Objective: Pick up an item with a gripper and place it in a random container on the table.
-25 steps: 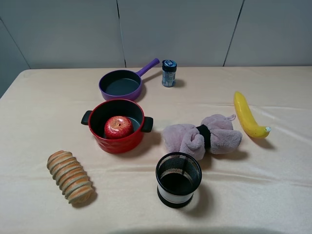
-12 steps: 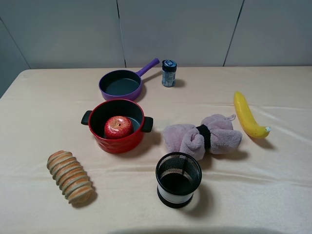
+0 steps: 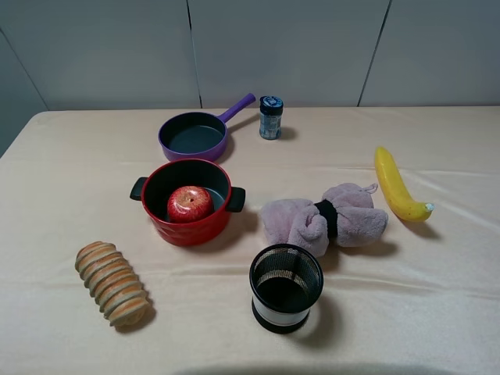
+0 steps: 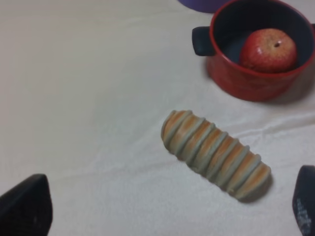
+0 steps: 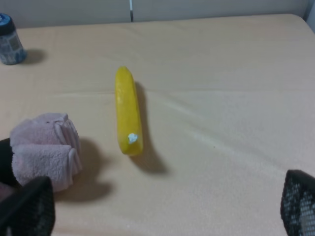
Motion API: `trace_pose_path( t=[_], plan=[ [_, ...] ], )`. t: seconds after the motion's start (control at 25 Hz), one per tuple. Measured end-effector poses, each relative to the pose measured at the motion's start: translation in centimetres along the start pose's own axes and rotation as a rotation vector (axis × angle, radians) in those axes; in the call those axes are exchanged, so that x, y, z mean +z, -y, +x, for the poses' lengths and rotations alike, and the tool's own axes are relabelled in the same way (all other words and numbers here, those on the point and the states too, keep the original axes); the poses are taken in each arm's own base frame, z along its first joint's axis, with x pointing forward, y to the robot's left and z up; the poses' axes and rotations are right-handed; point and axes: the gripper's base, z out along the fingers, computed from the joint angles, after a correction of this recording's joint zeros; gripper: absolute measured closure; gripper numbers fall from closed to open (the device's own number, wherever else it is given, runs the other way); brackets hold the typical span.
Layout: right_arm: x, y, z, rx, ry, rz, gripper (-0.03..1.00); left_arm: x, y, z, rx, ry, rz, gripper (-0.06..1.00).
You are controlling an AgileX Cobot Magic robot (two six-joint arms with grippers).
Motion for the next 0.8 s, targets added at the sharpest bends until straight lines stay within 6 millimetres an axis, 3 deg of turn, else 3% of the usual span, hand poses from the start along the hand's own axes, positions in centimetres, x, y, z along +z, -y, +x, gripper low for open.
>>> trace_pose_path(
  t=[0.32,0.8],
  plan=[
    [0.0,0.0,0.0,0.0,0.0,0.0,0.27,1.9,-0.1,0.4,0.051,0.004,0.011,-0.05],
    [0.0,0.0,0.0,0.0,0.0,0.0,0.27,1.5,-0.3,0.9,0.07,0.054,-0.021,-0.05]
  ],
)
